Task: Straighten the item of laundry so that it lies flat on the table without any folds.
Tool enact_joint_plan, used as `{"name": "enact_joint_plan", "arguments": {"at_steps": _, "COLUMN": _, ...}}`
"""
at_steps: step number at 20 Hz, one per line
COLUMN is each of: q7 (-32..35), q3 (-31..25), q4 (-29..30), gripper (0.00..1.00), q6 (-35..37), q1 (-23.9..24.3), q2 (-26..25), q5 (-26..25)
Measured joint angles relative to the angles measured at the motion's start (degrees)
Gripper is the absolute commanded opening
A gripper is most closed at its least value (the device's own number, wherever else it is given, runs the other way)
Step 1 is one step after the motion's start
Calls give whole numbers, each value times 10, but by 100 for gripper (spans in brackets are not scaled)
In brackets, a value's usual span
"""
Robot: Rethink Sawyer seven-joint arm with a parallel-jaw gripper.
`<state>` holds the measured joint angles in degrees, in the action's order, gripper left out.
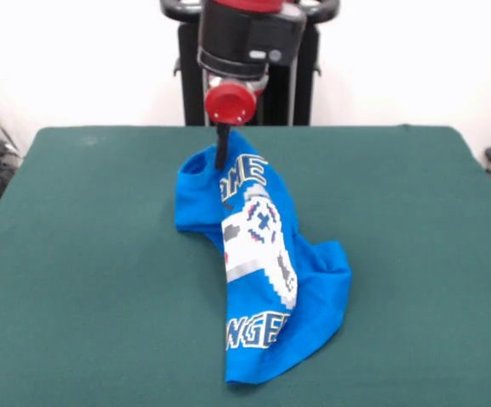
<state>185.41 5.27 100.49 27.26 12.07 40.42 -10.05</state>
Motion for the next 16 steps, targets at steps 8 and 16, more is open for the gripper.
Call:
{"name": "enact_joint_plan", "arguments": {"at_steps": 8, "q7": 0, "q3": -95, "q4": 31, "gripper": 100, "q6": 95, "q1": 96, "q2": 34, "q5": 86}}
{"name": "enact_joint_plan", "arguments": {"at_steps": 16, "q7": 0, "q3": -128, "q4": 36, "gripper": 100, "q6": 92, "q1": 98, "q2": 27, "q5": 102}}
